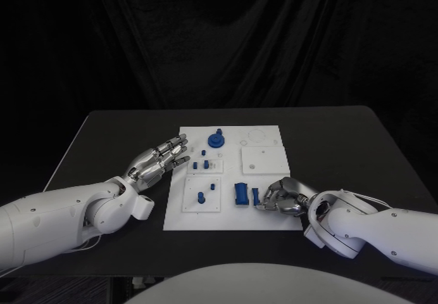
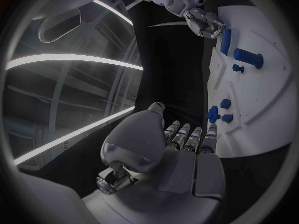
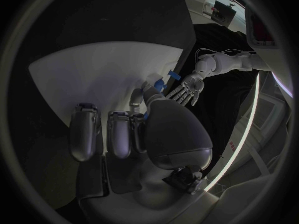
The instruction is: Assemble the parts on the task board
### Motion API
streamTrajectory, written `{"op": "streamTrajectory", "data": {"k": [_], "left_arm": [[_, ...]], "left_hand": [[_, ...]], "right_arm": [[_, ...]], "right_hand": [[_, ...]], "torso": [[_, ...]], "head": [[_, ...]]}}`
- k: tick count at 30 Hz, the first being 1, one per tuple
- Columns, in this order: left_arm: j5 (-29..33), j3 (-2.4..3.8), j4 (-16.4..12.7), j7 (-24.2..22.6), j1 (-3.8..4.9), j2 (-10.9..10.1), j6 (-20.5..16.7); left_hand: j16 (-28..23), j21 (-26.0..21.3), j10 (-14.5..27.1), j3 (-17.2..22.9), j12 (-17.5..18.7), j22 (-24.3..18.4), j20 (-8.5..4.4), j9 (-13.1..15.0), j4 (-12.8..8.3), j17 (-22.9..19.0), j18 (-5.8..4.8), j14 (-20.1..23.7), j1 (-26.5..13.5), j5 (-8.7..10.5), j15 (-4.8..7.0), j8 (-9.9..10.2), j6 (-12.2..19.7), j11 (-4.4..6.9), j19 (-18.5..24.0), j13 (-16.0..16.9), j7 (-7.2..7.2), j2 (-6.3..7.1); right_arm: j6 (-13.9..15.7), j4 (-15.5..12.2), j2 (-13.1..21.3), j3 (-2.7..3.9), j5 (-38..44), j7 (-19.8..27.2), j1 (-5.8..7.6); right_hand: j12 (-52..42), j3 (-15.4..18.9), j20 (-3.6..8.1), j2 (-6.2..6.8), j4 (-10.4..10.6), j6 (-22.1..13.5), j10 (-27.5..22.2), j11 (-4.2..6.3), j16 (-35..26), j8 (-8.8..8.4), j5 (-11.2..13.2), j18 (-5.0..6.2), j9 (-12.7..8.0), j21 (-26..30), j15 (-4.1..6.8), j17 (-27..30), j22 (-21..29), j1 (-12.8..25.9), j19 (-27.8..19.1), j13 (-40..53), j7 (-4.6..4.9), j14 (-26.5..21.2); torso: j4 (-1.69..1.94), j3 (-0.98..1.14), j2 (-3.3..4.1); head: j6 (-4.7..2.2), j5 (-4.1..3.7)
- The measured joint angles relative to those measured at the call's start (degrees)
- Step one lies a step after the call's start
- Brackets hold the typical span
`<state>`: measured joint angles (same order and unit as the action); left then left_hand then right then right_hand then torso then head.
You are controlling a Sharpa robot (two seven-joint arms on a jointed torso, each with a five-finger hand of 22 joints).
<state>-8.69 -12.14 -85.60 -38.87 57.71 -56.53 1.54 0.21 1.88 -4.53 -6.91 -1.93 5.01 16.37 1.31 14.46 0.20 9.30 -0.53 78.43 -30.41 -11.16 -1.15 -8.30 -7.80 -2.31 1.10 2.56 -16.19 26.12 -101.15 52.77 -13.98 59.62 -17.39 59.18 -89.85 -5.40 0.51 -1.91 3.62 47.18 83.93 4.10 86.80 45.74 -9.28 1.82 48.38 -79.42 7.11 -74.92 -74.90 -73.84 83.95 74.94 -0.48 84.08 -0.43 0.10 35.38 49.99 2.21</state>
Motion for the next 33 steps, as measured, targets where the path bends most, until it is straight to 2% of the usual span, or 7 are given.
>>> {"op": "streamTrajectory", "data": {"k": [9,15,20,23,25,29,33], "left_arm": [[0.0,0.01,-2.15,0.0,0.0,-1.72,-1.07],[0.0,-0.05,-4.13,0.0,0.49,-3.38,-2.95],[0.0,0.04,-4.83,0.0,1.93,-3.49,-4.32],[0.0,0.06,-4.93,0.0,2.41,-3.13,-5.02],[0.0,0.06,-4.91,-0.01,2.56,-2.57,-5.38],[0.32,0.04,-4.59,-0.01,2.71,-0.86,-6.07],[1.14,0.02,-3.92,-0.01,2.72,0.71,-6.48]], "left_hand": [[1.27,0.46,-1.87,0.55,-2.26,0.69,0.43,0.27,-0.55,0.55,0.0,-1.16,0.99,-2.29,-0.55,-0.51,-1.89,-1.24,-0.43,0.57,1.24,0.59],[1.33,0.46,-1.97,0.54,-2.75,0.45,0.22,0.4,-0.54,0.56,0.0,-1.24,1.3,-2.49,-0.61,-0.62,-2.88,-1.16,-0.63,0.6,2.05,1.27],[1.33,0.46,-2.18,-0.35,-3.13,-0.06,-0.34,0.44,0.35,0.43,0.0,-0.69,0.73,-2.49,0.75,-0.84,-3.6,-0.96,-0.07,0.6,2.77,1.84],[1.06,0.2,-2.15,-1.06,-3.61,-0.36,-1.0,0.46,1.7,0.35,0.01,-0.4,0.49,-1.71,1.69,-0.84,-4.35,-0.31,0.11,0.6,3.51,2.04],[1.06,0.2,-2.18,-1.72,-4.1,-0.53,-1.65,0.54,2.34,0.35,0.0,-0.32,-0.97,0.29,2.17,-0.84,-4.9,-0.28,0.21,0.6,4.06,1.58],[1.06,0.2,-3.49,-4.89,-5.85,-0.82,-2.57,0.73,2.44,0.35,0.01,-0.72,-6.07,5.89,3.19,-1.29,-7.32,0.48,0.53,0.8,5.45,0.04],[1.06,-0.01,-3.54,-5.43,-5.99,-0.95,-2.88,0.73,2.4,0.35,0.0,-0.51,-6.39,6.88,3.4,-1.28,-7.17,0.53,0.42,0.8,5.1,-0.28]], "right_arm": [[1.31,-1.8,3.2,-0.08,-0.68,2.44,0.27],[4.58,-1.89,4.17,-0.01,-4.68,9.35,2.7],[7.86,-0.24,4.19,-0.02,-11.68,18.76,4.47],[9.38,1.49,3.66,-0.09,-17.87,26.12,5.13],[9.84,2.25,3.44,-0.16,-21.77,30.6,5.31],[9.8,3.56,3.19,-0.23,-30.11,39.95,5.52],[8.75,4.5,3.1,-0.27,-36.32,46.73,5.56]], "right_hand": [[0.0,2.31,0.0,1.14,0.51,0.9,0.0,0.0,0.0,-0.03,3.61,0.0,0.24,-0.5,0.0,0.0,0.0,0.58,0.0,0.0,0.39,0.0],[0.0,9.25,0.0,1.78,7.46,2.16,0.0,0.0,0.4,1.07,5.28,-0.01,1.49,-1.75,0.0,0.0,0.0,9.28,0.0,-0.01,-0.1,0.0],[0.0,9.74,-0.01,-1.98,12.29,1.49,0.0,-0.01,-2.65,-1.71,-10.32,0.93,-0.33,2.71,-0.01,0.37,0.0,9.52,-0.03,-0.02,0.56,0.0],[6.5,8.45,-1.86,-3.29,12.96,0.06,-3.38,-2.31,-14.57,-5.48,-20.53,5.08,-3.56,22.17,-2.22,18.31,0.02,7.5,-10.16,-0.01,2.11,-6.21],[20.18,7.7,-4.08,-3.26,12.78,-2.08,-19.67,-4.61,-28.37,-8.84,-22.37,7.16,-6.6,40.83,-4.93,35.87,3.72,7.5,-21.57,-8.0,4.37,-18.31],[42.37,7.56,-9.37,-4.33,12.56,-6.58,-45.83,-11.64,-43.98,-15.22,-22.14,5.7,-13.52,58.6,-12.81,46.49,12.53,10.58,-36.94,-26.03,10.25,-38.5],[57.63,10.45,-15.19,-5.17,13.02,-11.12,-57.67,-19.11,-56.75,-22.14,-19.62,3.21,-21.97,74.2,-20.77,56.1,26.29,14.61,-53.42,-40.85,10.85,-55.65]], "torso": [[0.07,0.0,-0.4],[-0.07,0.07,-1.84],[-0.45,0.14,-3.35],[-0.79,0.24,-4.06],[-0.98,0.31,-4.47],[-1.14,0.4,-4.88],[-1.29,0.4,-5.11]], "head": [[0.0,-0.04],[0.0,0.59],[0.0,1.08],[0.0,1.13],[0.0,1.16],[0.0,1.2],[0.0,1.21]]}}
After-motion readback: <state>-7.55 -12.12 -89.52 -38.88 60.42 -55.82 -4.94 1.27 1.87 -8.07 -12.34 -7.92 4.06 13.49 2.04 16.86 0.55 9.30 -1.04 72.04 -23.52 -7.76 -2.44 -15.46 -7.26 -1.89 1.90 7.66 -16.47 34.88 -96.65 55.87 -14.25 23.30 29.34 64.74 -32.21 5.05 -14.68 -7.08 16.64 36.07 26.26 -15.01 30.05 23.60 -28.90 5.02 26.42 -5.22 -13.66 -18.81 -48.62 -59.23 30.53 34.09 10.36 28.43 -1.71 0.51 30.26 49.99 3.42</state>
